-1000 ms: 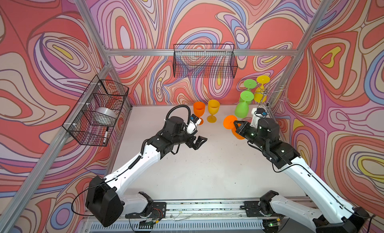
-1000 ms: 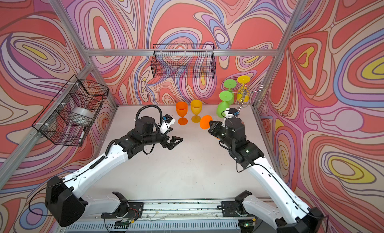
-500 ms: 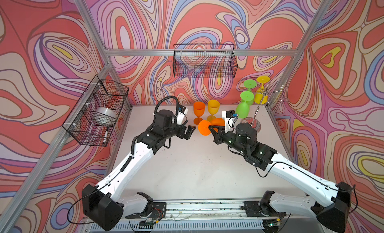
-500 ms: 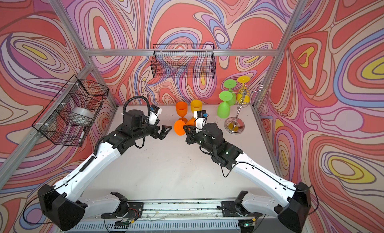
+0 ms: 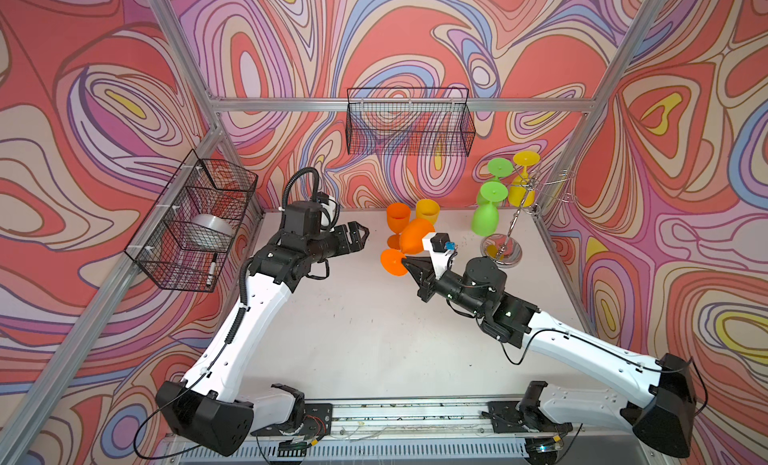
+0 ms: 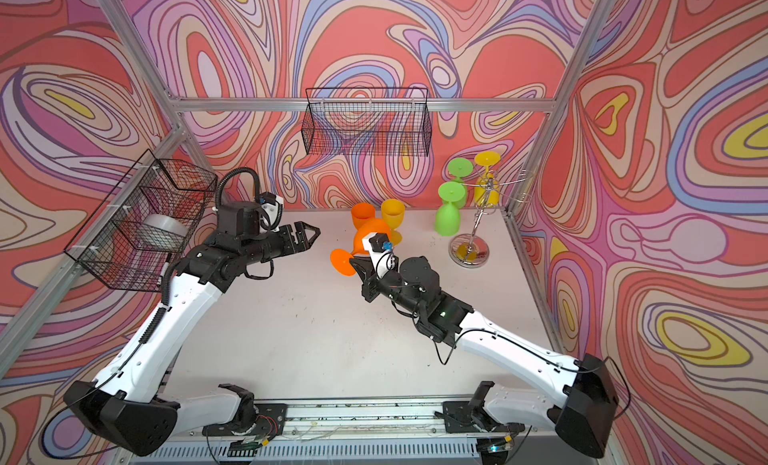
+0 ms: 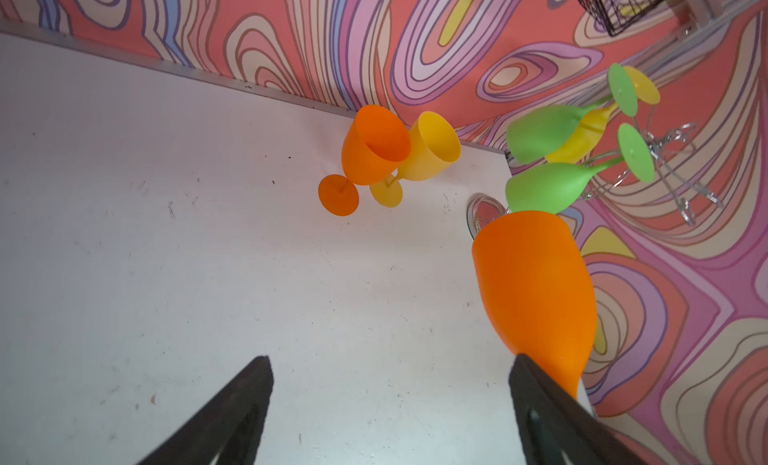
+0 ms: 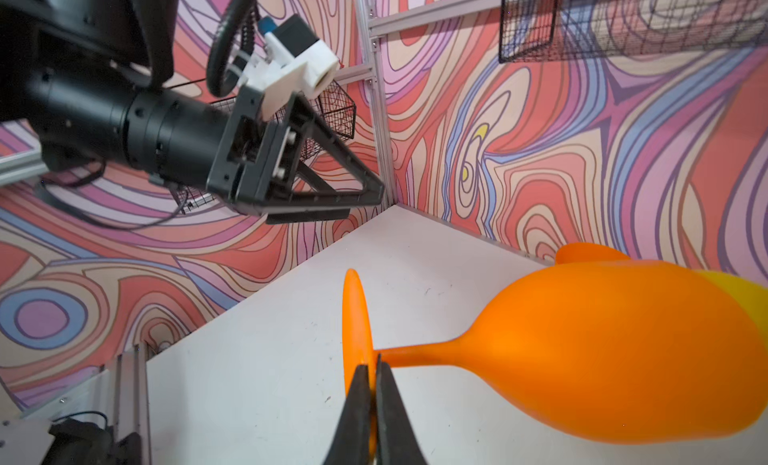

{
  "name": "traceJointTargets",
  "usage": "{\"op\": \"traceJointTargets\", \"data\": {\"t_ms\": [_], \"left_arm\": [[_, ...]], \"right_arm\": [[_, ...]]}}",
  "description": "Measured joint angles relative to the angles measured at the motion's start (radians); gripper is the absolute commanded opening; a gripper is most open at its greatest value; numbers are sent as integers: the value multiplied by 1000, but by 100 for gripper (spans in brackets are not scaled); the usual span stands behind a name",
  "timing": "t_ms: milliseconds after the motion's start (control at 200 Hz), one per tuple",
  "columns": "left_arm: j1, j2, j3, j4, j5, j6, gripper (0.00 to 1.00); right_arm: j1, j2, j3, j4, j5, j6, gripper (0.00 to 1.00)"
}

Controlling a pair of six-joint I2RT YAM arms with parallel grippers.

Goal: Take the wine glass off the wine glass rack
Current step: 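Close the left gripper on the orange glass foot held by the right gripper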

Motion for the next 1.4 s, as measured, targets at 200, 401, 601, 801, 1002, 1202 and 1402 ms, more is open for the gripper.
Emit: {"op": "traceJointTargets", "data": {"t_ms": [200, 401, 601, 801, 1002, 1202, 1402], "left_arm": [[21, 1, 42, -104, 27, -225, 83], [22, 2, 103, -201, 66, -390, 80], [22, 41, 115, -249, 125, -482, 74], [22, 77, 110, -251, 166, -532, 69], [22, 77, 82, -227, 190, -587, 65], [22, 78, 50, -194, 203, -628, 61], [22, 92, 25, -155, 238, -658, 54]], "right_arm": [[52, 73, -42, 110, 66, -207, 0], [66, 126, -56, 233, 152, -386, 0], [87, 219, -56, 341, 232, -533, 0], [101, 276, -53, 383, 274, -638, 0], [102, 287, -28, 399, 290, -694, 0], [103, 333, -6, 431, 290, -728, 0], [105, 374, 17, 443, 290, -748, 0]]}}
